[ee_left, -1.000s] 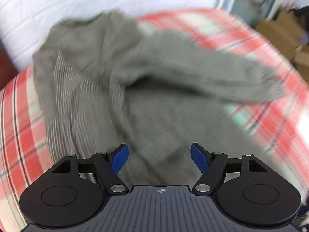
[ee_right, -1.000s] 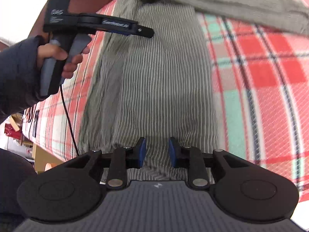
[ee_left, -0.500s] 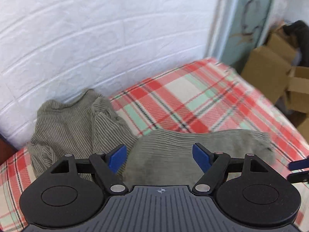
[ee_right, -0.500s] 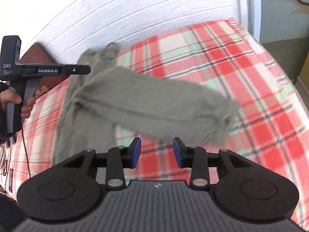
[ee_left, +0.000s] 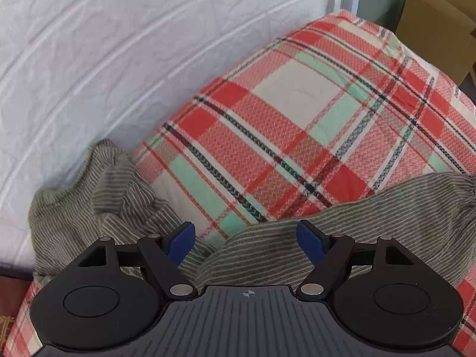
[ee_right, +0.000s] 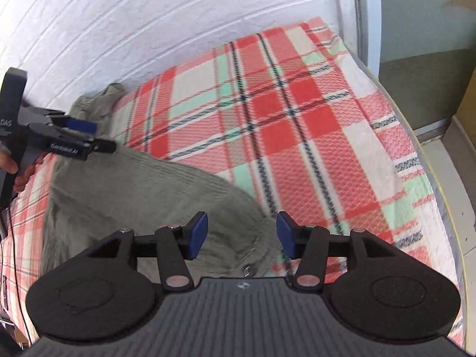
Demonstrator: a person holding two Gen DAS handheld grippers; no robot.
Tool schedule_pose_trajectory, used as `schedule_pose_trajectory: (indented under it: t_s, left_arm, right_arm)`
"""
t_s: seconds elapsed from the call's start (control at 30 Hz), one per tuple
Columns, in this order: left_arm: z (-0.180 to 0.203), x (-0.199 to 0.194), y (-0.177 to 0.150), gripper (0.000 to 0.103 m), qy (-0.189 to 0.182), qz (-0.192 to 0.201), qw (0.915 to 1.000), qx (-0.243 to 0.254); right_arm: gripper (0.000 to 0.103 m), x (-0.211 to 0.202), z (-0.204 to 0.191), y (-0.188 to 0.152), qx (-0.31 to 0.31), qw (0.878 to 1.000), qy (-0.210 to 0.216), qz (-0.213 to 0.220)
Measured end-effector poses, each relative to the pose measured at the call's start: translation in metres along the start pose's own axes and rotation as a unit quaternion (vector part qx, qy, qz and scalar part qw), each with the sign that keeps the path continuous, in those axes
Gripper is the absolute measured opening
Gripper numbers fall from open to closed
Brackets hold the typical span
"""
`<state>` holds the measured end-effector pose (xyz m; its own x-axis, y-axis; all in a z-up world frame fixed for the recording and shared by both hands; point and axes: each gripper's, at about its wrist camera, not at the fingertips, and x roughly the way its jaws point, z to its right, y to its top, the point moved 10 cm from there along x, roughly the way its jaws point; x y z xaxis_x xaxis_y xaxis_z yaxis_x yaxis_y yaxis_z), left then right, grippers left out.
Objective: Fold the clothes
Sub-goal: 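Pinch the shirt edge with both grippers and fold it toward the collar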
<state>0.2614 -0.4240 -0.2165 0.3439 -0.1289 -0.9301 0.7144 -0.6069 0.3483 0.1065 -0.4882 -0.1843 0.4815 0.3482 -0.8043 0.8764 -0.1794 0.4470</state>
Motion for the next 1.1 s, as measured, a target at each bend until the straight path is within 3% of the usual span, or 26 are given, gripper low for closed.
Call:
schedule_pose_trajectory:
  t_s: [0.03,0.07,0.13,0.17,0.23,0.27,0.3,0.5,0.7,0.87,1.0,1.1]
  left_arm:
    - [0.001,0.001,-0.001,0.08,-0.01,-0.004,0.9999,-0.003]
    - [0.003,0.002,-0.002,0.071,-0.019,-0.007,0.9998,-0.004]
    - [0.006,0.005,-0.004,0.041,-0.028,-0.018,0.9995,-0.003]
    - [0.006,0.006,-0.005,0.021,-0.03,-0.022,0.9993,-0.001]
    - [0.007,0.008,-0.008,0.01,-0.035,-0.025,0.9991,-0.004]
    - [0.007,0.008,-0.008,0.004,-0.036,-0.023,0.9991,-0.008]
    - [0.005,0.006,-0.007,0.003,-0.037,-0.019,0.999,-0.015]
    - [-0.016,-0.032,0.001,0.003,-0.047,0.032,0.997,-0.053]
    - [-0.055,-0.093,-0.01,0.003,-0.042,0.097,0.9891,-0.103]
    - [-0.078,-0.129,-0.048,0.004,-0.031,0.123,0.9805,-0.151]
    - [-0.087,-0.14,-0.091,0.005,-0.024,0.121,0.9771,-0.174]
    - [-0.096,-0.142,-0.12,0.006,-0.018,0.115,0.9757,-0.186]
  right_arm:
    - [0.056,0.004,0.002,0.0,0.003,1.0,0.002,-0.004]
    - [0.056,0.008,0.004,0.0,0.006,1.0,0.003,-0.008]
    - [0.056,0.012,0.004,-0.003,0.005,1.0,0.008,-0.017]
    - [0.056,0.014,0.003,-0.005,0.004,1.0,0.01,-0.022]
    - [0.039,0.018,0.003,-0.008,0.001,0.999,0.015,-0.031]
    - [0.014,0.018,0.002,-0.01,-0.002,0.999,0.016,-0.036]
    - [0.003,0.018,0.002,-0.011,0.003,0.999,0.024,-0.038]
    - [0.001,-0.027,-0.035,-0.003,0.014,0.994,0.11,0.007]
    - [0.001,-0.094,-0.122,-0.002,-0.029,0.968,0.246,0.037]
    - [0.001,-0.127,-0.191,-0.015,-0.074,0.937,0.34,0.017]
    - [0.001,-0.136,-0.233,-0.029,-0.101,0.923,0.372,0.001]
    - [0.002,-0.132,-0.259,-0.044,-0.123,0.92,0.373,-0.02]
